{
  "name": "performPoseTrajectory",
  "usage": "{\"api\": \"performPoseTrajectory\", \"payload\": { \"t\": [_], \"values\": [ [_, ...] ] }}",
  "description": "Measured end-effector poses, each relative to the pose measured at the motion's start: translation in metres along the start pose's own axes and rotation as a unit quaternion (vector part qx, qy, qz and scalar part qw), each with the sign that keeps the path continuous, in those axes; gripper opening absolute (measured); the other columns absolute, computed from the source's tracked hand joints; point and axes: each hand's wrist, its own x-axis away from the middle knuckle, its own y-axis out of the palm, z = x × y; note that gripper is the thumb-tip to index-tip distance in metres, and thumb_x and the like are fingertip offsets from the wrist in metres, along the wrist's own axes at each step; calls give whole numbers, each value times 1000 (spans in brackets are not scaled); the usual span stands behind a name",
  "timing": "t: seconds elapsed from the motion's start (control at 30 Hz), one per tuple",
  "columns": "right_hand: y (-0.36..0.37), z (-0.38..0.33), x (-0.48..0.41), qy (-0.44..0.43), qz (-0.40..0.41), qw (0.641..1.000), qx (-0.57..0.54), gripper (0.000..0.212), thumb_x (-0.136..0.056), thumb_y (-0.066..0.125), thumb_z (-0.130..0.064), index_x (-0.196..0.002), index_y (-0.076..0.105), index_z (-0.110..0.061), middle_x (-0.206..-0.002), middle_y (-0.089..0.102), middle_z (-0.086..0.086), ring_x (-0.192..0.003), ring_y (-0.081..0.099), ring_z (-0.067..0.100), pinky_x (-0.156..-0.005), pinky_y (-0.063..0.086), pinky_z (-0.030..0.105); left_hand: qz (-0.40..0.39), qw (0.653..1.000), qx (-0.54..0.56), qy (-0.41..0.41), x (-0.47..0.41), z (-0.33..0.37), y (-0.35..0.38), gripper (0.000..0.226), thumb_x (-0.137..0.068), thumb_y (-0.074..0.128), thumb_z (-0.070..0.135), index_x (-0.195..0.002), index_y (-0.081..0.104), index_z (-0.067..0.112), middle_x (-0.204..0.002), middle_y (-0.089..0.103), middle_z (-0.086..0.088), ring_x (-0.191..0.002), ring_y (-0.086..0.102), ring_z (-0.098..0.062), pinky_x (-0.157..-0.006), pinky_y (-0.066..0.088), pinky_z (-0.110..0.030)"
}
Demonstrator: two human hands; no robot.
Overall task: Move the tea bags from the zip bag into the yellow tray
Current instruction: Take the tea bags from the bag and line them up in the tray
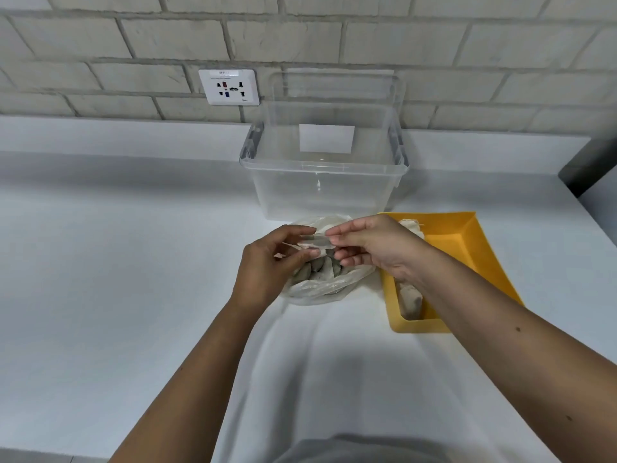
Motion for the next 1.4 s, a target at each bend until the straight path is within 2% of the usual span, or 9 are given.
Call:
{"api": "performPoseTrajectory", "payload": {
  "t": [0.13,0.2,0.27,0.37,0.47,0.63,0.87,1.13,1.4],
  "values": [
    [7,0,-5,8,-3,1000,-1,14,-87,69,-7,-100,70,-1,-73,69,9,-56,63,14,-55,57,24,36,999,19,10,-3,4,-4,8,-84,78,17,-85,76,25,-75,73,8,-77,70,-21,-72,56,-26],
    [9,9,-12,-26,29,989,140,12,-89,68,-15,-96,72,-6,-72,68,6,-52,58,12,-49,49,23,49,999,3,4,-4,2,-7,4,-86,76,20,-84,75,23,-73,70,11,-72,69,-18,-68,52,-19],
    [12,18,-19,-82,57,936,338,10,-87,68,-19,-90,76,-13,-75,69,-1,-60,58,9,-58,45,23,58,993,-92,40,-4,-5,-12,5,-91,71,27,-90,76,25,-81,67,12,-73,65,-11,-68,51,-22],
    [18,30,-23,-90,21,859,504,13,-82,67,-15,-86,78,-21,-89,73,-3,-85,61,13,-74,46,23,52,976,-197,75,-4,-11,-14,16,-94,66,33,-101,77,24,-95,59,10,-77,60,-4,-70,51,-30],
    [26,38,-26,-68,30,817,572,13,-78,73,-27,-90,76,-23,-96,72,-1,-95,63,20,-82,52,30,60,978,-185,71,-2,-10,-14,17,-94,65,31,-99,77,21,-98,61,7,-78,60,-1,-68,50,-27],
    [34,40,-27,-66,49,777,624,26,-76,73,-43,-92,71,-24,-95,68,-2,-93,62,21,-69,40,27,63,989,-132,24,1,-8,-15,15,-96,64,28,-88,74,19,-88,71,10,-79,64,-4,-67,47,-15],
    [23,28,-22,-76,22,821,565,17,-72,78,-30,-78,62,-29,-88,62,-11,-91,59,15,-72,46,28,76,995,-38,-55,-2,-9,-17,18,-97,61,38,-88,70,26,-83,75,4,-82,72,-20,-84,57,-47],
    [0,-24,18,-186,5,891,415,29,-69,86,-15,-89,70,-28,-75,70,-8,-72,65,4,-69,53,25,66,989,76,-105,-9,2,-11,15,-93,69,27,-92,75,12,-83,75,-14,-87,74,-29,-78,62,-38],
    [10,-41,29,-212,-42,891,400,31,-76,82,-15,-98,67,-31,-81,73,-8,-76,65,-5,-68,47,6,-23,986,109,-128,-2,15,4,17,-97,63,21,-95,75,9,-90,71,-25,-78,71,-28,-65,60,-29]
  ]
}}
